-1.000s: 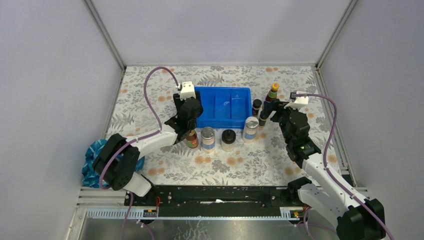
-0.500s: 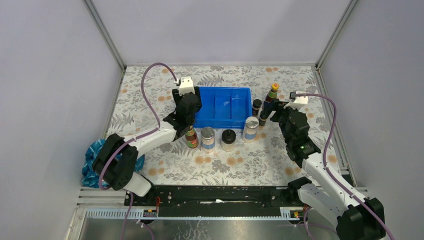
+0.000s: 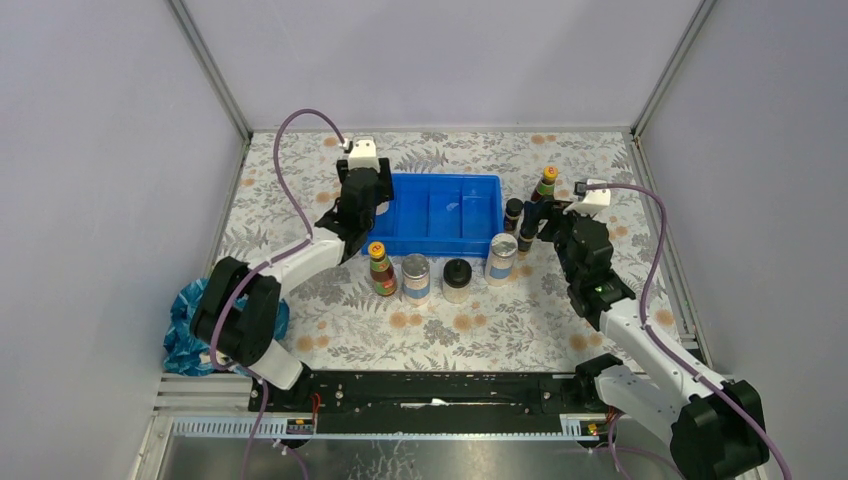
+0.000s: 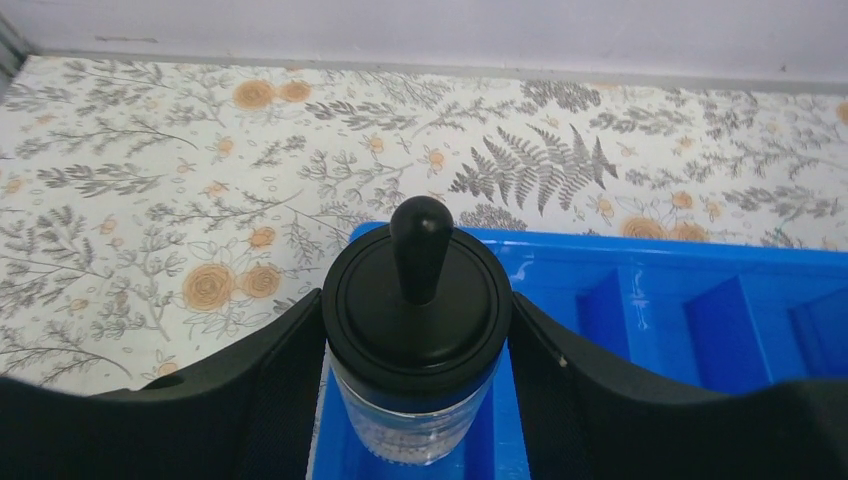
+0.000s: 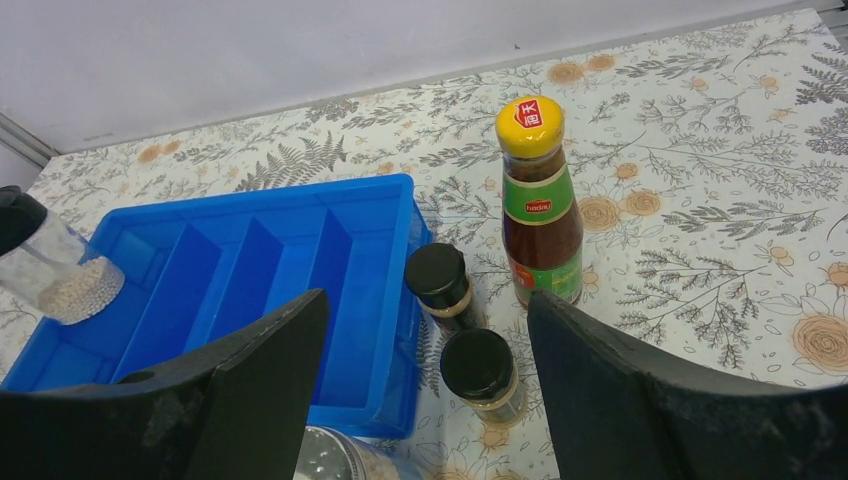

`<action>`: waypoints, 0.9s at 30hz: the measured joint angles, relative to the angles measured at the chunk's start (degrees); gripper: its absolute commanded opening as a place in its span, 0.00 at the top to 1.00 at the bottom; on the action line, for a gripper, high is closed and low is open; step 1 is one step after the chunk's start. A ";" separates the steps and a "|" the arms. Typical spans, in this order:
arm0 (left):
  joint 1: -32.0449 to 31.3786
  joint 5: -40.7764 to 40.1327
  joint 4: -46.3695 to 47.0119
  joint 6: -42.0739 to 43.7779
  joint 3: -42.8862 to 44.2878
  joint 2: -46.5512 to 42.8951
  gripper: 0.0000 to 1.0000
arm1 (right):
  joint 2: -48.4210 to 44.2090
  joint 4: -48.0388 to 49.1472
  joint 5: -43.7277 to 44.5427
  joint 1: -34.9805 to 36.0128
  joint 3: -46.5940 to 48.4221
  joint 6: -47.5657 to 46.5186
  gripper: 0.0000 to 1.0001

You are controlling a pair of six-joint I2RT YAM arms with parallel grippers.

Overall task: Organize the condiment bottles
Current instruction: Place the bottle in the storage box.

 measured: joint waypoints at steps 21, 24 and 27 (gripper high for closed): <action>4.76 19.04 17.55 5.46 -3.37 8.61 1.00 | 5.01 3.72 0.17 0.00 0.00 -1.07 0.19; 5.68 20.83 21.31 5.40 -5.40 9.99 1.00 | 5.68 3.74 0.17 0.00 0.00 -1.11 0.19; 6.60 21.97 24.37 5.22 -7.30 11.45 1.00 | 6.14 3.76 0.17 0.00 0.00 -1.11 0.19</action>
